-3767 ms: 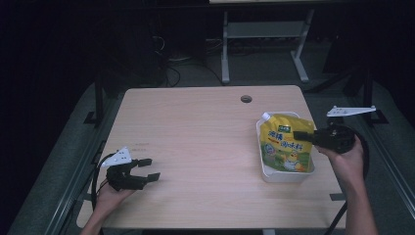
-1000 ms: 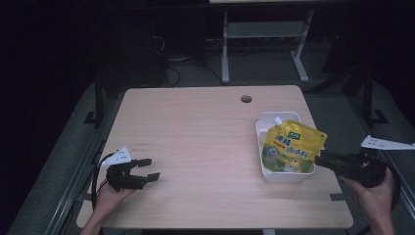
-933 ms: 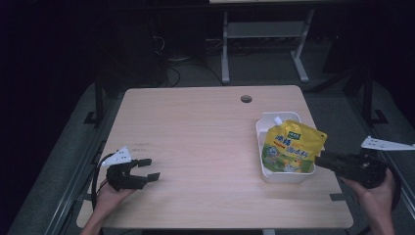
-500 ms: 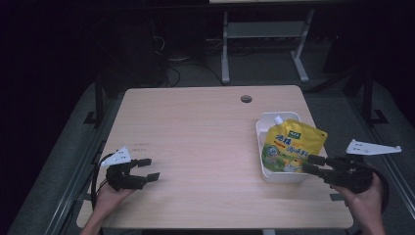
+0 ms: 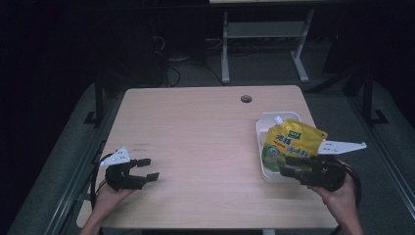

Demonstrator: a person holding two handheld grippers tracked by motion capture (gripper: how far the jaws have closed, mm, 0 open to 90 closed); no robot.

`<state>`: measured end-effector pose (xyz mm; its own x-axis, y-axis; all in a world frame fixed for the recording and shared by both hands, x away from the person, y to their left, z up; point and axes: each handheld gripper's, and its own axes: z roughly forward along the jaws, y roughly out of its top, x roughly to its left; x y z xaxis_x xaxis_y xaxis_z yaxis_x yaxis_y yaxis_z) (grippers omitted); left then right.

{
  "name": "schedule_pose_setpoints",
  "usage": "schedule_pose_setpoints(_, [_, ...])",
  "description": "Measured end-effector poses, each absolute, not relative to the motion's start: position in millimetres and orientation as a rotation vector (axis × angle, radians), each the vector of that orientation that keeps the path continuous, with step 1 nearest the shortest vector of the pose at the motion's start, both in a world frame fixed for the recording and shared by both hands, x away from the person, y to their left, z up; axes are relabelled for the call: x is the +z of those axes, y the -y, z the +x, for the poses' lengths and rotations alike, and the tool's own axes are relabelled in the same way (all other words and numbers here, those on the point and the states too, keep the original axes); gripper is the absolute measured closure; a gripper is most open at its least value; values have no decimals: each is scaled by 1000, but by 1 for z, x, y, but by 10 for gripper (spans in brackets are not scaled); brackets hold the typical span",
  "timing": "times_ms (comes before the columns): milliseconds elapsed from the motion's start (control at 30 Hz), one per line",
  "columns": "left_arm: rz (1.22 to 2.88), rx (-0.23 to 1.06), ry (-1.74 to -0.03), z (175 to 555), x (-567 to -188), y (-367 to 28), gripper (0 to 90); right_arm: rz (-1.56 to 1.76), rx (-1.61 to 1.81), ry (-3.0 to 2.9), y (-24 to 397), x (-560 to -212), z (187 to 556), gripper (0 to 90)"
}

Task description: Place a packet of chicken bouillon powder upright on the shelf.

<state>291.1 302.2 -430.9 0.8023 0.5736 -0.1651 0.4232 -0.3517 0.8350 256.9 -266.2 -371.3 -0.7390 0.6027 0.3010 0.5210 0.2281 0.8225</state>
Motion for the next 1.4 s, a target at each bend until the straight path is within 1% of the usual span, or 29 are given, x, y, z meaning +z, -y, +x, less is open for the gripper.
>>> schedule_pose_setpoints(633, [2009, 188, -734, 291, -432, -302, 291, 996, 1529, -2522, 210, -380, 275, 432])
schedule_pose_setpoints(1000, [2022, 188, -724, 290, -433, -300, 287, 957, 1535, -2554, 188, -383, 281, 421])
schedule_pose_setpoints(1167, [2019, 193, -725, 290, -433, -299, 265, 940, 1537, -2580, 175, -386, 285, 408])
schedule_pose_setpoints(1400, [2024, 194, -722, 289, -433, -299, 263, 922, 1523, -2609, 162, -389, 288, 398])
